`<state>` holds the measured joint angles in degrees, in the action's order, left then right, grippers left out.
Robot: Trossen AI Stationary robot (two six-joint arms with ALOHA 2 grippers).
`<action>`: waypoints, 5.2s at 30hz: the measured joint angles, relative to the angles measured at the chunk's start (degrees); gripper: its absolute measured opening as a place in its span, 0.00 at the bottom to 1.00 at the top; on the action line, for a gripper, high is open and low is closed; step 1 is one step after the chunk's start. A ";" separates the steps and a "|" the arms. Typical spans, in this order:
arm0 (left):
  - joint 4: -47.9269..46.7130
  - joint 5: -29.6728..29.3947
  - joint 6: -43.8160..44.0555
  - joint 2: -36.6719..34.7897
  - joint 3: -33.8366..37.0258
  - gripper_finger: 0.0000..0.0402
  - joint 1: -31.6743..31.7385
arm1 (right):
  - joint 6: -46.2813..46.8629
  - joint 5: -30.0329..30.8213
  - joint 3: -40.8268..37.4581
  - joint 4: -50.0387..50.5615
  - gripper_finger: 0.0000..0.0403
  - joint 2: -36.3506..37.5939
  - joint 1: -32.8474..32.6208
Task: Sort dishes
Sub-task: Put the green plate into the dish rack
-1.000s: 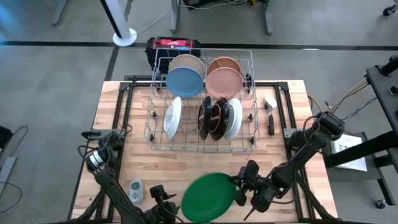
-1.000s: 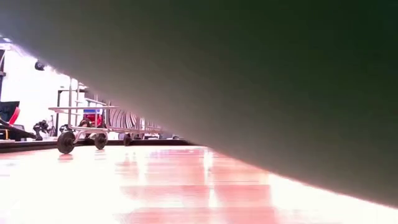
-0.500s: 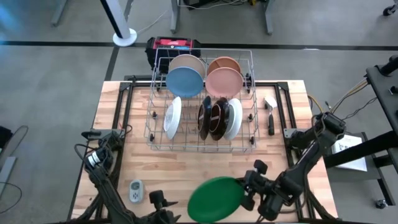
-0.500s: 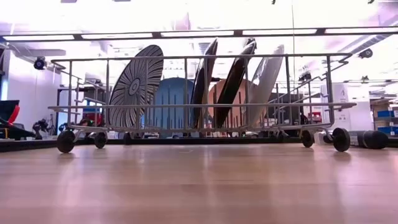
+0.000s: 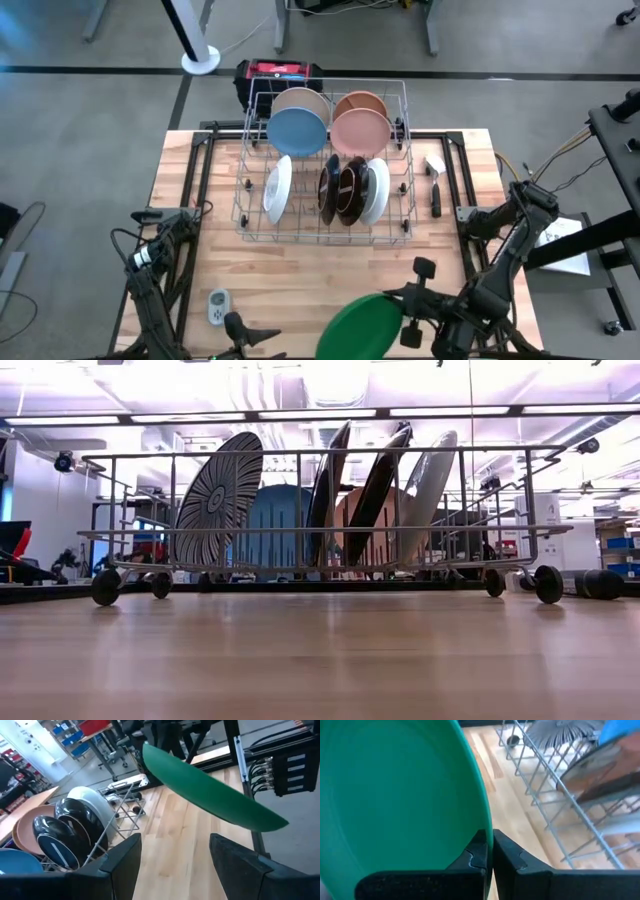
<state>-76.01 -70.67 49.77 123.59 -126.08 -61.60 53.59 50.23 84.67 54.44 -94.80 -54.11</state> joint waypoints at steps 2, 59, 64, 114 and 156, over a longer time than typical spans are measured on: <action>-0.21 -0.38 -0.08 0.00 0.01 0.56 -0.07 | -2.62 1.49 0.29 0.27 0.00 0.00 -0.02; -13.99 -14.36 -11.88 -4.23 8.00 0.56 -1.64 | -103.83 17.76 37.74 -14.43 0.00 -0.09 13.14; -14.00 -13.96 -10.04 -6.51 12.15 0.56 -1.64 | -99.66 1.09 43.85 -14.49 0.00 0.24 22.42; -14.01 -14.49 10.95 -57.71 42.35 0.56 -1.97 | -136.54 -60.90 14.45 -57.26 0.00 -4.65 63.67; -14.00 -14.01 11.21 -58.19 43.34 0.56 -1.96 | -143.26 -62.74 11.73 -67.18 0.00 -16.81 64.52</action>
<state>-90.00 -84.68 60.99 65.40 -82.74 -63.57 -89.67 -12.51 96.40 -12.74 -111.61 10.41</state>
